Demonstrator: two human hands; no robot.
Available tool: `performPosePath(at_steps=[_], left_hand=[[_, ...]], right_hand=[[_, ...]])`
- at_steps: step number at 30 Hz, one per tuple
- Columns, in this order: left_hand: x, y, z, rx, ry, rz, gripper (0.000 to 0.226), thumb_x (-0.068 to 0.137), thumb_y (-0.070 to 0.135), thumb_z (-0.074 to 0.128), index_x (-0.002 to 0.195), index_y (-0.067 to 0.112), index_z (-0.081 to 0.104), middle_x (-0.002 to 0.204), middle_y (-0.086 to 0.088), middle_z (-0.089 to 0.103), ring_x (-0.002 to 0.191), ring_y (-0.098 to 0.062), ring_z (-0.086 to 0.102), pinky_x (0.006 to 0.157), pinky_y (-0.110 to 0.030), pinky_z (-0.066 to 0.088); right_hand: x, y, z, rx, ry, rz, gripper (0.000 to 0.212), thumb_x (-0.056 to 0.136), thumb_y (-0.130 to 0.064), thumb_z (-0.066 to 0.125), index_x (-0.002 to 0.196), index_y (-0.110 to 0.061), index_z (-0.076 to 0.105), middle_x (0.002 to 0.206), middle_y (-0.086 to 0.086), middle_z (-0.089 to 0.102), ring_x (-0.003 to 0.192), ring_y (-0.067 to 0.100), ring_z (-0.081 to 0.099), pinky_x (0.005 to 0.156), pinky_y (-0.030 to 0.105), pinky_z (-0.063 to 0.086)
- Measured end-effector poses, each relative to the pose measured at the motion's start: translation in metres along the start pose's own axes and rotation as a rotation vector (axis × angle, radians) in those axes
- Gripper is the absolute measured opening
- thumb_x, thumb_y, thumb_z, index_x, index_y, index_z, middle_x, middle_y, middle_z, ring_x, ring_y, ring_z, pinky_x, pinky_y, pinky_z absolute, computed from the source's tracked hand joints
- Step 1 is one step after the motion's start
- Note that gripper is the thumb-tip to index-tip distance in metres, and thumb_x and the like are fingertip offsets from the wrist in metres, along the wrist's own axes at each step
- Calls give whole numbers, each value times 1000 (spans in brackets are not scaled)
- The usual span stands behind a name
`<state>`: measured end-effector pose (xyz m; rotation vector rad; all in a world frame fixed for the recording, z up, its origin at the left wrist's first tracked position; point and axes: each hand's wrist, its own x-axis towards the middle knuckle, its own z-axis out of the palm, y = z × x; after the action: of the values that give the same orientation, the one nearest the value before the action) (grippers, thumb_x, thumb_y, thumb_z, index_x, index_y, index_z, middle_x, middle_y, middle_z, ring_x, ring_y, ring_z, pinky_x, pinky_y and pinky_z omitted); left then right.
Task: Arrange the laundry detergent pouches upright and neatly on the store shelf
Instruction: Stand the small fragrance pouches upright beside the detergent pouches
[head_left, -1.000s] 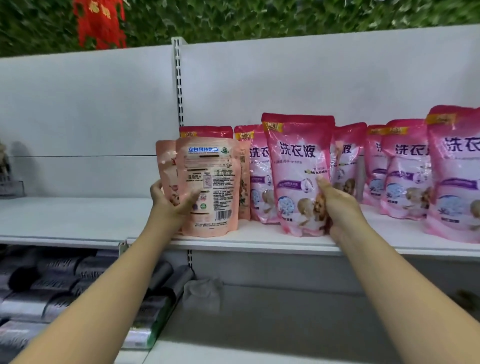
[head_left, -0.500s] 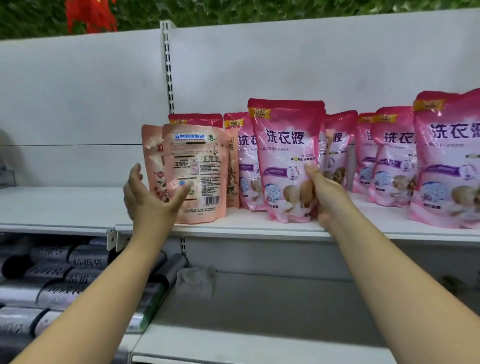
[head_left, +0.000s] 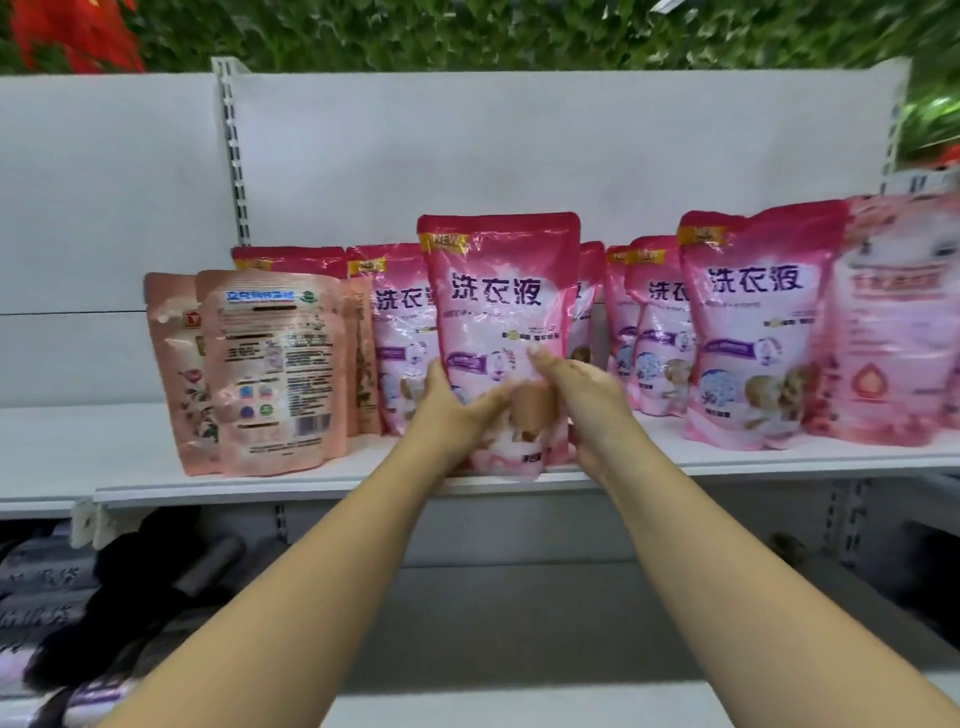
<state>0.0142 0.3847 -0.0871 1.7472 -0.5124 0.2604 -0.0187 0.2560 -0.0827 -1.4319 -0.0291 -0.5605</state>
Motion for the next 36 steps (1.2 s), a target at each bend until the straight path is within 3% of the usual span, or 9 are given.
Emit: performPosePath(at_steps=[5, 9, 12, 16, 21, 26, 30, 33, 36], left_hand=[[6, -7, 9, -28, 72, 77, 68, 68, 33, 78, 125, 9, 48, 114, -6, 64, 101, -17, 62, 81, -22, 50], [1, -1, 15, -23, 178, 57, 71, 61, 39, 81, 118, 12, 48, 109, -4, 62, 99, -19, 61, 79, -24, 50], [4, 2, 14, -76, 285, 73, 59, 61, 22, 82, 109, 17, 47, 93, 2, 63, 89, -17, 62, 73, -27, 50], [12, -7, 6, -126, 399, 12, 77, 58, 23, 84, 123, 14, 44, 105, -8, 64, 88, -27, 65, 66, -36, 55], [19, -17, 5, -200, 467, -70, 77, 64, 29, 81, 126, 15, 37, 108, -13, 61, 63, -21, 63, 34, -26, 45], [19, -26, 4, -160, 445, -39, 84, 56, 39, 83, 123, 25, 35, 111, -9, 61, 84, -31, 66, 47, -29, 49], [18, -28, 3, -200, 479, -4, 79, 59, 34, 82, 123, 19, 38, 104, -8, 62, 74, -25, 65, 38, -24, 45], [15, -25, 5, -195, 529, 23, 66, 66, 24, 80, 116, 19, 38, 90, 4, 59, 60, -8, 62, 34, -21, 44], [14, -23, 5, -178, 571, 35, 74, 65, 24, 81, 123, 16, 37, 100, 1, 59, 82, -15, 64, 62, -30, 56]], right_hand=[[6, -10, -21, 81, -114, 50, 34, 89, -38, 54, 114, -17, 60, 118, 6, 62, 112, 24, 56, 97, 41, 45], [16, -10, -20, 68, -95, 18, 25, 88, -28, 59, 103, -9, 65, 99, 8, 65, 98, 27, 59, 88, 40, 49], [24, -4, -23, 51, -199, 113, 20, 90, -31, 56, 96, -14, 63, 89, 4, 66, 78, 19, 62, 72, 31, 52], [50, 1, -41, -79, -181, 277, 61, 87, -53, 49, 128, -7, 47, 114, 8, 58, 105, 23, 55, 94, 36, 47], [97, -13, -39, -272, -68, 171, 60, 92, -55, 40, 138, -16, 40, 143, 11, 41, 128, 33, 40, 105, 45, 32], [119, -1, -22, -80, -20, 211, 77, 82, -71, 38, 138, -19, 40, 146, 8, 38, 132, 31, 36, 108, 50, 26], [129, 12, -2, -20, -110, 230, 121, 42, -94, 46, 143, -28, 33, 152, 7, 28, 138, 30, 27, 111, 57, 18], [127, 13, 6, -122, -219, 186, 103, 61, -86, 45, 145, -31, 22, 155, 6, 19, 140, 31, 22, 112, 57, 17], [129, 16, 17, -276, -249, 170, 89, 77, -76, 38, 148, -29, 13, 156, 4, 14, 141, 31, 17, 112, 58, 17]])
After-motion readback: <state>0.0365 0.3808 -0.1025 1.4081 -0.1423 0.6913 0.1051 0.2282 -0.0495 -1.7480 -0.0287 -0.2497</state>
